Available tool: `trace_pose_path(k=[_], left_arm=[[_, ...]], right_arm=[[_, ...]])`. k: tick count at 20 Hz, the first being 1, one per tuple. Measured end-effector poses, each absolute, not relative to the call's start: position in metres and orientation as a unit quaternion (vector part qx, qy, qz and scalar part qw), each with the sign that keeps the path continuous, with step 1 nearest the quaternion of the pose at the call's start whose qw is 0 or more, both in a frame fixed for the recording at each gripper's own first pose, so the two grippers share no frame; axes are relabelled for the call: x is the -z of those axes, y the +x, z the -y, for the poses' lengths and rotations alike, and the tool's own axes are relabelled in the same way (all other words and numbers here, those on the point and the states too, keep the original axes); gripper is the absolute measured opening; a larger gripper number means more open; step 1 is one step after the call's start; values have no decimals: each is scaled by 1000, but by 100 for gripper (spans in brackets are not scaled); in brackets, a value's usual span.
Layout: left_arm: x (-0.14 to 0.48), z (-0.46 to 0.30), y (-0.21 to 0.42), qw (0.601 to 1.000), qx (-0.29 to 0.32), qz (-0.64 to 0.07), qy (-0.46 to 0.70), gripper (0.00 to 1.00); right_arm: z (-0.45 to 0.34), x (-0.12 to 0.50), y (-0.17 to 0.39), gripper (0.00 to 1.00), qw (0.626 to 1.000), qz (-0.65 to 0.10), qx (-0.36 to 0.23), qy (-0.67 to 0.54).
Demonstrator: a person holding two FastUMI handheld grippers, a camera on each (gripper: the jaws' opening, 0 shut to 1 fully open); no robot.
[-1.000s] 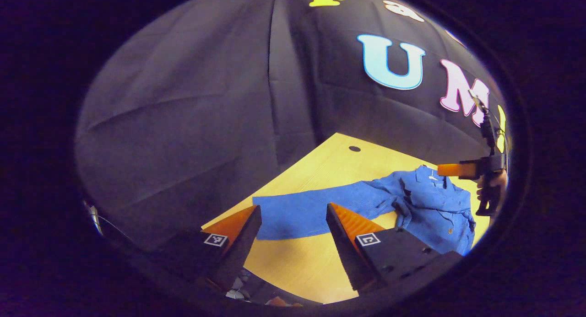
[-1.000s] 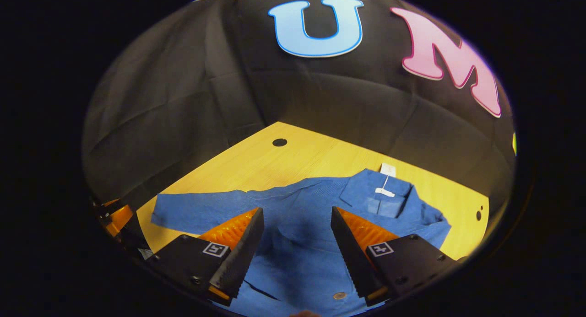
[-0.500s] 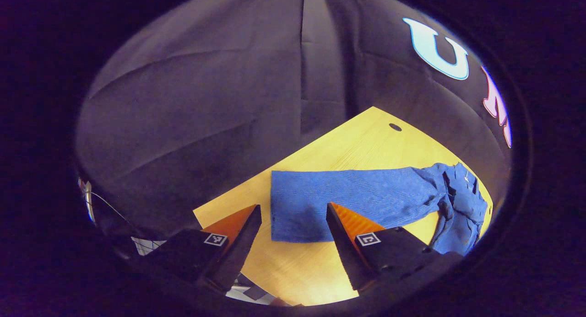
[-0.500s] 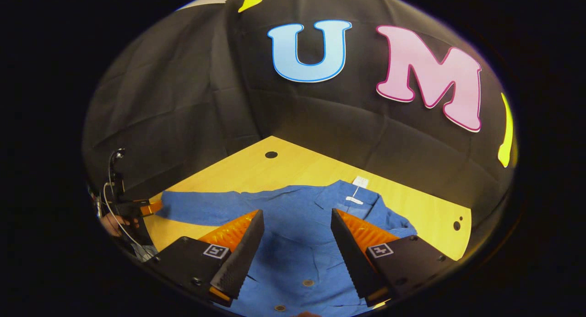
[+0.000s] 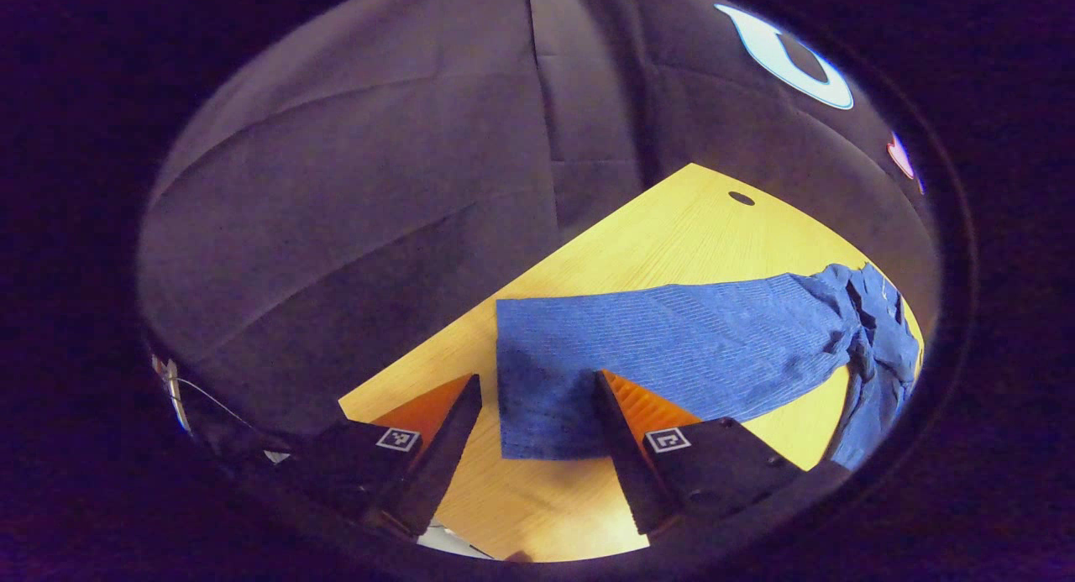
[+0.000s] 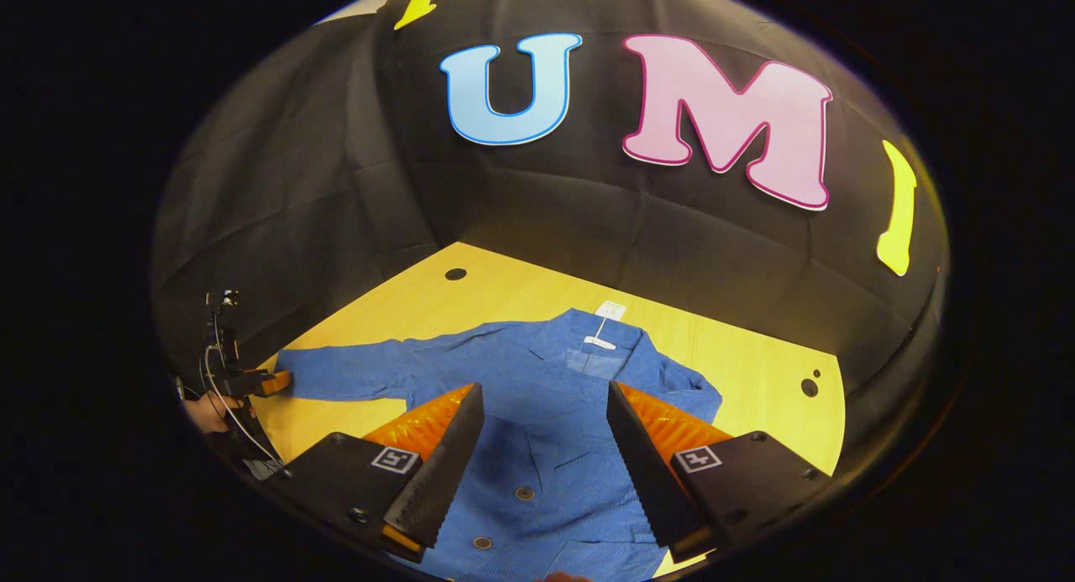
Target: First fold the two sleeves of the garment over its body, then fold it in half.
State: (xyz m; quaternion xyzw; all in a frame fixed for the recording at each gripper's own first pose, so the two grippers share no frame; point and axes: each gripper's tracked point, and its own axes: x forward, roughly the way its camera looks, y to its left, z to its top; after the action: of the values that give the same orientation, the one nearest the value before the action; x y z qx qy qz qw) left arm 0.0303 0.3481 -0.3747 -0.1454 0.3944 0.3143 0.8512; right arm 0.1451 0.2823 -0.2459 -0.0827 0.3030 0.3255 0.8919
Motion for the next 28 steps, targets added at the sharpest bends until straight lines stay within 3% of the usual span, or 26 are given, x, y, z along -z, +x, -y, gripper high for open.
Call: trace_pose_path(k=[1, 3, 5, 8, 10, 11, 12, 16, 28], left_arm=[[371, -345, 34, 854, -308, -394, -144, 75], [379, -343, 47, 863, -289, -391, -138, 61], [377, -337, 54, 856, -280, -407, -156, 19], [365, -336, 67, 836, -259, -412, -253, 0], [351, -328, 78, 831, -228, -401, -310, 0], [342, -333, 75, 837, -227, -394, -305, 0], [343, -336, 74, 844, -223, -390, -291, 0], [305, -314, 91, 865, -181, -381, -271, 0], [198, -124, 214, 901, 34, -350, -252, 0]], right_arm=[[-280, 246, 144, 87, 893, -304, -323, -81], [-274, 245, 140, 88, 893, -305, -321, -76], [-265, 245, 137, 88, 894, -307, -318, -76], [-247, 243, 135, 87, 898, -307, -306, -74], [-233, 240, 136, 88, 902, -306, -295, -67], [-226, 238, 136, 87, 905, -306, -288, -63], [-218, 237, 138, 95, 908, -305, -281, -57], [-191, 240, 134, 95, 915, -312, -256, -33], [-113, 239, 118, 94, 929, -317, -191, 15]])
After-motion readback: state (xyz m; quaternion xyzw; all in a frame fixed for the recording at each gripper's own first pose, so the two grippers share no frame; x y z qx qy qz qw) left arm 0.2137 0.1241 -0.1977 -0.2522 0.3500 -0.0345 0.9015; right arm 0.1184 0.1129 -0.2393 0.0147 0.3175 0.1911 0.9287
